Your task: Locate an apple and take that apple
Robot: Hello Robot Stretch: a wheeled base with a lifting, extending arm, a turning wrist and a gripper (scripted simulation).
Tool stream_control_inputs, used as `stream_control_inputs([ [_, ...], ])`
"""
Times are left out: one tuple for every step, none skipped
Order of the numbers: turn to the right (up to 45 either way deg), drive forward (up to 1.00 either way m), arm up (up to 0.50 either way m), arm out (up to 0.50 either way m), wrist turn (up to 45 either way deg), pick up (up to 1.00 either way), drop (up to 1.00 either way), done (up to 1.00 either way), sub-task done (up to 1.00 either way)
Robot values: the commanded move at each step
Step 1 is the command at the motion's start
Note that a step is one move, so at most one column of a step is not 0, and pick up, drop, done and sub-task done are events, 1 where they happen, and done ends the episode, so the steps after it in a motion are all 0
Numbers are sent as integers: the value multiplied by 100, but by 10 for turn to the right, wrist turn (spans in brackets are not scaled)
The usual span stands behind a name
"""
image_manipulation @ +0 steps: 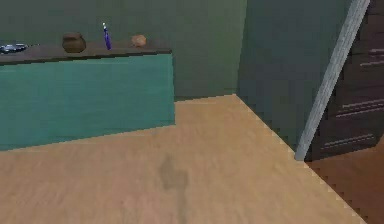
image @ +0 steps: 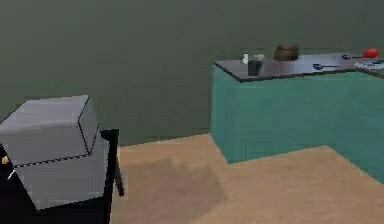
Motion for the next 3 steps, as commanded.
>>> stream_control_inputs([
  [-450, 0, 0, 0, 0, 0, 0, 0, 0],
  [-450, 0, 0, 0, 0, 0, 0, 0, 0],
  [-450, 0, 0, 0, 0, 0, 0, 0, 0],
])
